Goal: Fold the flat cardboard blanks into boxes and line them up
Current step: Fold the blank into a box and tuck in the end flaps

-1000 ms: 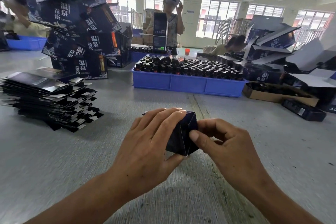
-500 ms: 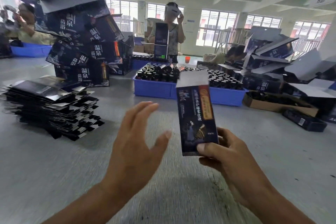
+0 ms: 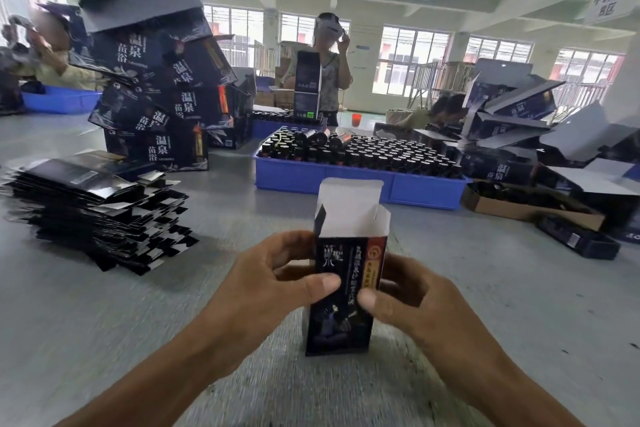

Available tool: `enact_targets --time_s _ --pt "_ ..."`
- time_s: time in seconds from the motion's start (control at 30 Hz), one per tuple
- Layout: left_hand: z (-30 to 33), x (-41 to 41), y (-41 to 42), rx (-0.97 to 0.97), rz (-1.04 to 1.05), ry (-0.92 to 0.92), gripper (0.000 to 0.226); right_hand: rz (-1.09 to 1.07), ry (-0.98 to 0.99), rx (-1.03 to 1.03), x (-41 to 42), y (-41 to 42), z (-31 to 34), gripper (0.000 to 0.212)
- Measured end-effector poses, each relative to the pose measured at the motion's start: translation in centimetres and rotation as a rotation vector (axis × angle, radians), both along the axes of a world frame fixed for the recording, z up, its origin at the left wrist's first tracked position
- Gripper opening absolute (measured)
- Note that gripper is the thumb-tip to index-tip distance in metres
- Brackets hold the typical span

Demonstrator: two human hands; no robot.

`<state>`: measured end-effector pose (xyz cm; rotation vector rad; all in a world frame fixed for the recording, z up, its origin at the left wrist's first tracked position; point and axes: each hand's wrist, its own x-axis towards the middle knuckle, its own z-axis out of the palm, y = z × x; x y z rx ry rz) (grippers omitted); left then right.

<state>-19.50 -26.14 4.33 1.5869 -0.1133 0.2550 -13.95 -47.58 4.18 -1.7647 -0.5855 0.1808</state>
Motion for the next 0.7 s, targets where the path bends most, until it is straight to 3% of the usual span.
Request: enact_targets --time_s 0.2,0.4,0.7 --pt "-0.7 0.2 -0.1 0.08 0.01 0.028 0.06 -0.044 -0.066 0.101 0.5 -0.1 -0.4 0.053" --pt "-0.7 0.2 -0.2 0.061 -0.002 -0.042 0.061 -0.056 -0.053 0.13 0.9 -0.3 -0.6 0.056" --pt "-0.2 -0.2 0.0 0.098 0.05 -0.309 0.032 -0.064 -0.057 0.144 1.2 -0.4 -0.8 0.048"
